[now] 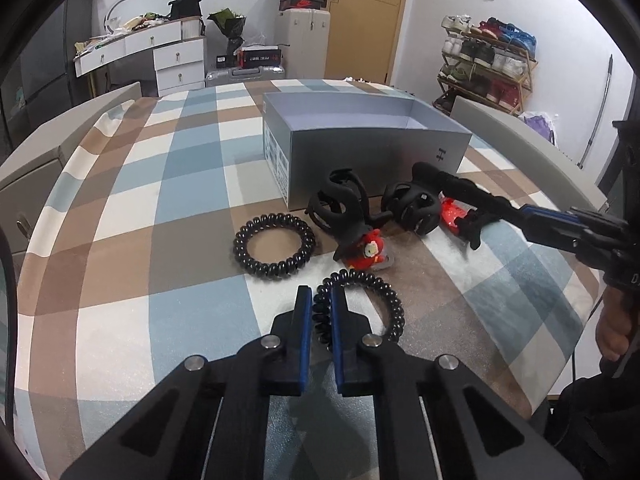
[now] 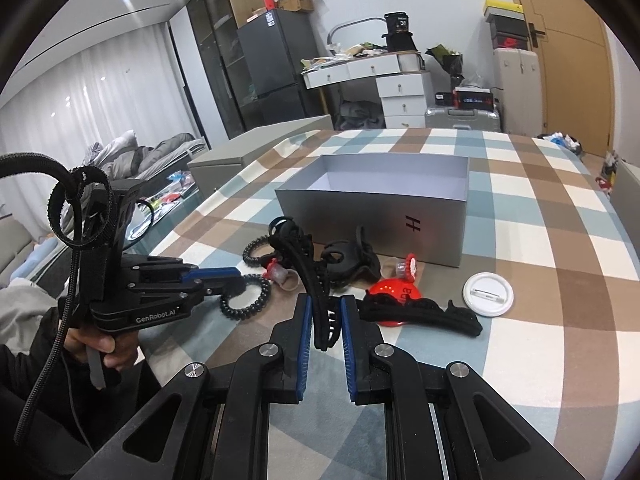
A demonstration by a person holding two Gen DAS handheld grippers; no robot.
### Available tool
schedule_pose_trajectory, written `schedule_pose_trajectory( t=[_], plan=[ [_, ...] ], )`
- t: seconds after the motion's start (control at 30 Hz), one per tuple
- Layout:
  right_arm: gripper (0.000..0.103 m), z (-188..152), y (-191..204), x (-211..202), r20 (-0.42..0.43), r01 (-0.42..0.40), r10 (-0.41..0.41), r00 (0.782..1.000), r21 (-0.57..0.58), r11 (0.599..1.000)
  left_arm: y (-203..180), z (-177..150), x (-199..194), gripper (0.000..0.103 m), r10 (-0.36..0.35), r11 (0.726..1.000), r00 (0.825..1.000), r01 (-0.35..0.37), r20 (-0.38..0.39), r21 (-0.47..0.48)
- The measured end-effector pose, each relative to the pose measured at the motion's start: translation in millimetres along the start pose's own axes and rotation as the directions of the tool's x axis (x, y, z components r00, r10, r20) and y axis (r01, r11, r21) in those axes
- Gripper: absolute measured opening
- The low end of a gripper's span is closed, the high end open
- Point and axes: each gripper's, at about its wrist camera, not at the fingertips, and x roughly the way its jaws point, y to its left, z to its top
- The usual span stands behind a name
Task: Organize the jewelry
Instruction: 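Close the right gripper on the black comb while the left gripper grasps the bead bracelet, then carry the comb in the right gripper and bracelet in the left gripper over the grey box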
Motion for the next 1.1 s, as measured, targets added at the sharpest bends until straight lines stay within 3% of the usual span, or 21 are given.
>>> schedule_pose_trajectory(
  t=[0.43, 0.63, 1.1],
  plan=[
    [0.014, 3, -13, -8, 0.043, 0.029, -0.031, 0.999, 0.048, 0.998, 0, 7, -13, 0.005, -0.007, 1.0, 0.996, 0.007, 0.085, -0.001],
    [0.014, 10, -22, -14, 0.071, 0.035, -0.043, 0.997, 0.104, 0.994, 8, 15, -22, 0.005, -0.014, 0.998, 0.99, 0.023, 0.143, -0.062],
    [0.014, 28, -29, -23, 0.118, 0.066, -0.082, 0.99, 0.134, 0.989, 7, 36, -35, 0.005, -0.005, 0.997, 0.971, 0.023, 0.238, -0.074]
  ],
)
